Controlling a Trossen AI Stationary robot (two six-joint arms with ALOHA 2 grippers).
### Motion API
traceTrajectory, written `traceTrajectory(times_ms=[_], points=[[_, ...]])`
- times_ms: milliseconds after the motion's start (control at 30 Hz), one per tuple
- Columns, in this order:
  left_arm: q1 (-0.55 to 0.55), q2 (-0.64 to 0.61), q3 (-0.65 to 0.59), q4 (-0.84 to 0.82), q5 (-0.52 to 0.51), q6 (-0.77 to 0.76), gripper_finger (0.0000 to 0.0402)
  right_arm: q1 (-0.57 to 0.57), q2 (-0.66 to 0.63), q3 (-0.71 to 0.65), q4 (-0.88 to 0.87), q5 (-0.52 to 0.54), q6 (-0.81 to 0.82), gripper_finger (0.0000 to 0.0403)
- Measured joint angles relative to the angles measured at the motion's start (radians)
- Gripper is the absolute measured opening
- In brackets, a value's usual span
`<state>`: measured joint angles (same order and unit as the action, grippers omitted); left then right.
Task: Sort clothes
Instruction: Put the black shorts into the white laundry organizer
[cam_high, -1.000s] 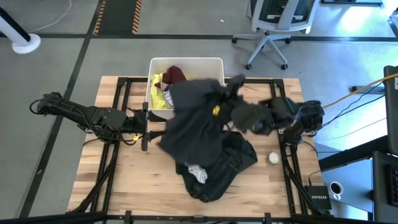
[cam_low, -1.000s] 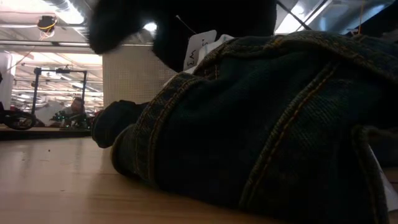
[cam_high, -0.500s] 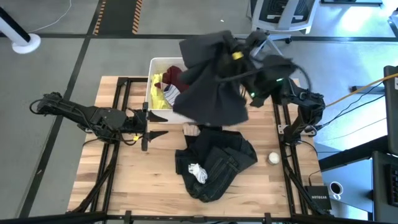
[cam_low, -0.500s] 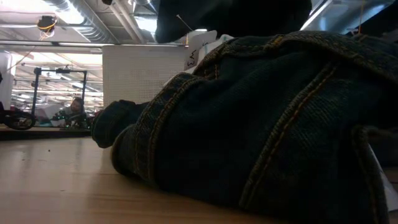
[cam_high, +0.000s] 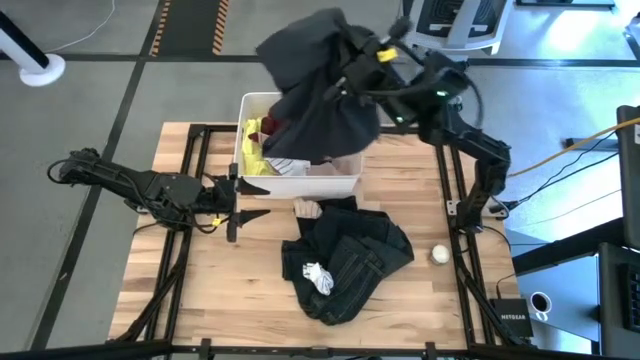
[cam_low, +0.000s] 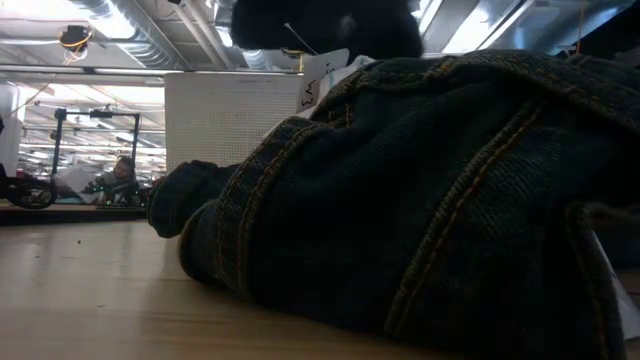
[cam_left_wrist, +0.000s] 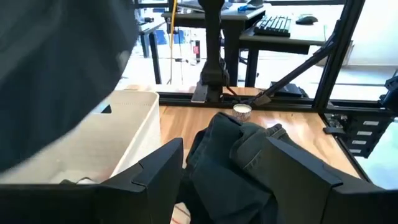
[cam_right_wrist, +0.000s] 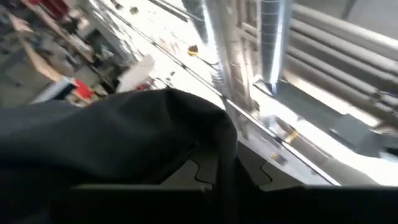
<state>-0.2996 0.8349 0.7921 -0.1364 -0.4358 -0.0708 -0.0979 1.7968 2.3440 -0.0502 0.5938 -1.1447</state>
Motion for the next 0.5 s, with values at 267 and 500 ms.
traceTrajectory(times_ms=[267, 500], points=[[0.0, 0.0, 0.0, -0.004, 0.0, 0.009, 0.0214, -0.076, 0.106, -0.001, -0.237, 0.052, 0.079, 0.0026], [0.0, 0.0, 0.0, -0.005, 0.0, 0.004, 0.0214, -0.151, 0.187, -0.001, -0.748, 0.113, 0.315, 0.0026]])
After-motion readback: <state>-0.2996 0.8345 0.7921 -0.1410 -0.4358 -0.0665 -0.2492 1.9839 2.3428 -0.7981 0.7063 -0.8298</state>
